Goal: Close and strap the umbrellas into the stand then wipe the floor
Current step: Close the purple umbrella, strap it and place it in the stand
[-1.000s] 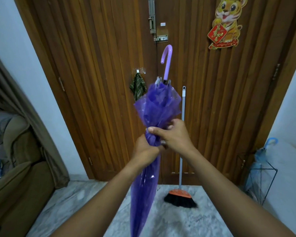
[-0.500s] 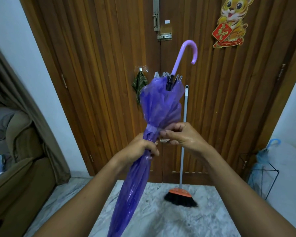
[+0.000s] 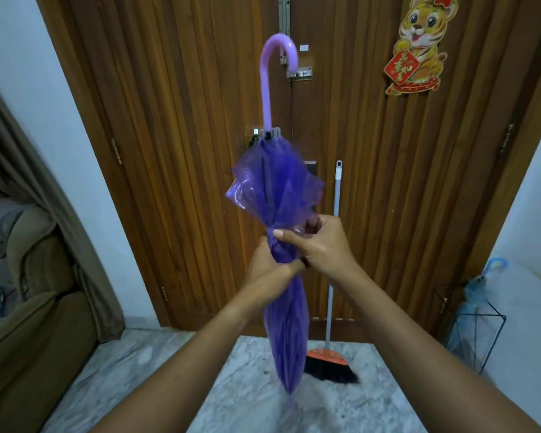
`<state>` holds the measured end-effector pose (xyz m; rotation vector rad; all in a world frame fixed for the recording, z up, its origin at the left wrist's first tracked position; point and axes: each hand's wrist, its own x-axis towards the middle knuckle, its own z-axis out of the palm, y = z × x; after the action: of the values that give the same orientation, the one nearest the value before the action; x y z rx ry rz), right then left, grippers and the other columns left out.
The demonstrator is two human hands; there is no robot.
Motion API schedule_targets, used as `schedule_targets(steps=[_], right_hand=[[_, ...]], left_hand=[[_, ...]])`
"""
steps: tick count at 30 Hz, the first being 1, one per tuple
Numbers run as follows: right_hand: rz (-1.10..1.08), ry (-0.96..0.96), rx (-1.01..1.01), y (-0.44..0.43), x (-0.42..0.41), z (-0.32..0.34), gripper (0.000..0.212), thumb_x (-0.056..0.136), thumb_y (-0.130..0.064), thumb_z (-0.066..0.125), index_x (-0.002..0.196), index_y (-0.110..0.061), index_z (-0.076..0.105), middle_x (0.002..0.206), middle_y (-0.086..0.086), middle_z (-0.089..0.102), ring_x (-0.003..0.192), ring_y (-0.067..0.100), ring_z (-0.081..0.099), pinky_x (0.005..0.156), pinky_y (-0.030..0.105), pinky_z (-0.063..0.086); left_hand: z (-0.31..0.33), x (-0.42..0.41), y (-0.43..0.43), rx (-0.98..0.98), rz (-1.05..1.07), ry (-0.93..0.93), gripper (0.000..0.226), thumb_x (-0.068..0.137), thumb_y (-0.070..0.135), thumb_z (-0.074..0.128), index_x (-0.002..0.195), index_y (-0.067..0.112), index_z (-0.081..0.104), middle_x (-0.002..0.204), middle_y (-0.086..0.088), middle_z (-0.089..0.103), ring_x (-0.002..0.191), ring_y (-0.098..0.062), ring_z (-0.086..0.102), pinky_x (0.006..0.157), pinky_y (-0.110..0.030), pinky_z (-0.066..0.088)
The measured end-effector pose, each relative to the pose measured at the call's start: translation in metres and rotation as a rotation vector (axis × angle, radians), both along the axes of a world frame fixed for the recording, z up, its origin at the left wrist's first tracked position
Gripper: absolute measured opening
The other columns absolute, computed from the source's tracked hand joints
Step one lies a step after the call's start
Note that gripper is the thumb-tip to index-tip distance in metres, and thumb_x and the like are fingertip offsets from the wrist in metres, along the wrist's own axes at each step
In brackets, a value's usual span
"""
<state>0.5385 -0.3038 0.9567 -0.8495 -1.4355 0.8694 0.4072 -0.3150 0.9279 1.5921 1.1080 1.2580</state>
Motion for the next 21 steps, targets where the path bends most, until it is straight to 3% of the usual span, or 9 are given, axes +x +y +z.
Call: schedule_targets(steps=[3, 7, 11, 15, 18, 21], right_hand=[[0.021, -0.073, -0.028, -0.004, -0.006, 0.003, 0.033, 0.075, -0.02, 0.086, 0.097, 0.0, 0.072, 0.093, 0.012, 0.077, 0.09, 0.022, 0.076, 0.078, 0.04, 0.063], [0.062, -0.067, -0.041, 0.0, 0.004, 0.002, 0.018, 0.08, -0.018, 0.081, 0.089, -0.004, 0.074, 0.092, 0.005, 0.077, 0.091, 0.015, 0.075, 0.083, 0.033, 0.06], [0.099, 0.026, -0.01, 0.0, 0.011, -0.004, 0.008, 0.085, -0.009, 0.076, 0.085, -0.002, 0.072, 0.082, 0.001, 0.074, 0.084, 0.013, 0.072, 0.078, 0.025, 0.056], [0.177, 0.082, -0.053, 0.002, 0.014, -0.002, 0.008, 0.087, -0.003, 0.073, 0.087, 0.004, 0.07, 0.08, 0.0, 0.073, 0.082, 0.011, 0.072, 0.076, 0.02, 0.055], [0.174, 0.091, -0.067, -0.001, 0.017, 0.0, 0.014, 0.085, -0.007, 0.076, 0.092, 0.004, 0.074, 0.088, 0.006, 0.076, 0.089, 0.017, 0.074, 0.08, 0.024, 0.056], [0.177, 0.206, -0.141, -0.003, 0.017, -0.001, 0.016, 0.079, -0.011, 0.08, 0.091, -0.001, 0.075, 0.091, 0.011, 0.076, 0.09, 0.022, 0.073, 0.083, 0.031, 0.058]], left_hand=[[-0.003, 0.007, 0.002, 0.024, 0.225, -0.02, 0.041, 0.073, 0.009, 0.067, 0.112, 0.021, 0.063, 0.093, -0.001, 0.074, 0.083, -0.016, 0.073, 0.073, -0.039, 0.062], [0.006, -0.001, 0.001, -0.052, 0.203, -0.064, 0.038, 0.075, -0.003, 0.062, 0.106, 0.019, 0.064, 0.081, -0.003, 0.069, 0.059, -0.009, 0.062, 0.053, -0.024, 0.049], [0.013, -0.006, 0.004, -0.19, 0.031, -0.209, 0.023, 0.05, 0.0, 0.054, 0.064, 0.017, 0.062, 0.052, -0.001, 0.048, 0.046, -0.018, 0.044, 0.048, -0.029, 0.037], [0.008, -0.012, 0.01, -0.393, -0.289, -0.463, 0.045, 0.045, 0.005, 0.056, 0.089, 0.007, 0.049, 0.056, -0.005, 0.031, 0.038, -0.015, 0.031, 0.044, -0.026, 0.038], [0.008, -0.019, 0.012, -0.489, -0.543, -0.544, 0.049, 0.04, 0.019, 0.07, 0.081, 0.009, 0.046, 0.051, -0.001, 0.034, 0.038, -0.012, 0.034, 0.047, -0.025, 0.04], [0.015, -0.022, 0.009, -0.501, -0.64, -0.541, 0.046, 0.056, 0.042, 0.076, 0.075, 0.009, 0.049, 0.051, -0.001, 0.039, 0.04, -0.013, 0.039, 0.052, -0.027, 0.037]])
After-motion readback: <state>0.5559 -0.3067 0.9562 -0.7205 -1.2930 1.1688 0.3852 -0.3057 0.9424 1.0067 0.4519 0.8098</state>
